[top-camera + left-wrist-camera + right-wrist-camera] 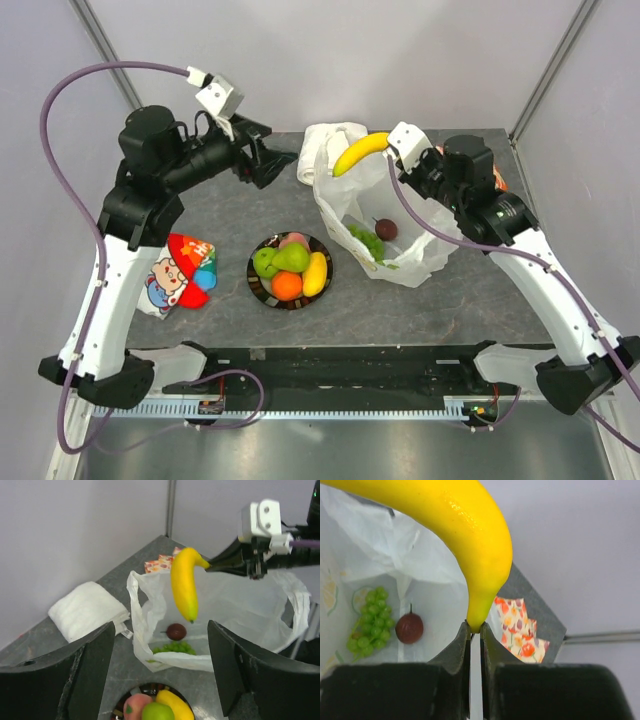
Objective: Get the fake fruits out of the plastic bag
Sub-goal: Place the fake fruit on the plate.
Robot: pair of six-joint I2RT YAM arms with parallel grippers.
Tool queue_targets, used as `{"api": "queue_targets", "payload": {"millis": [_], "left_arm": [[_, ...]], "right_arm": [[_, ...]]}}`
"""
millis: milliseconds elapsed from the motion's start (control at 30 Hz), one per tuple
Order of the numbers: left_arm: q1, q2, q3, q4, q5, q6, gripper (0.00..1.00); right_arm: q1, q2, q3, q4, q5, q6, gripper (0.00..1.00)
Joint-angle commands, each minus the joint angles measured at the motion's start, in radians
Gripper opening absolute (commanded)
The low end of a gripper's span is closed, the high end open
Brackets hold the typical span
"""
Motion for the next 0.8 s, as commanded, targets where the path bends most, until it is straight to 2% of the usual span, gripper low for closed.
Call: {"api": "queue_targets", "payload": {"millis": [0, 67, 167, 300, 567, 767], "left_arm": [[0.118, 0.022, -0.072, -0.098, 0.239, -0.029, 0.79], [0.183, 0.036, -0.066, -0.093, 0.406, -0.083, 0.79], [0.194, 0.021, -0.12, -0.072, 0.558, -0.131, 0.79], [0.195, -0.016, -0.201, -0.02, 0.62, -0.218, 0.79], [0.203, -0.062, -0.31, 0.019, 0.712, -0.302, 0.8], [0.203, -0.11, -0.406, -0.015, 0.641, -0.273, 0.76]], "right_arm": [[0.02, -0.058, 0.02, 0.07, -0.115, -0.035, 0.0], [0.054, -0.076, -0.015, 0.076, -0.142, -0.134, 0.0], [0.167, -0.124, -0.088, 0.123, -0.14, -0.331, 0.0], [0.233, -0.107, -0.089, 0.11, -0.184, -0.485, 0.0], [0.331, -0.018, -0.041, 0.09, -0.187, -0.631, 0.0], [0.371, 0.042, 0.023, 0.074, -0.192, -0.633, 0.0]]}}
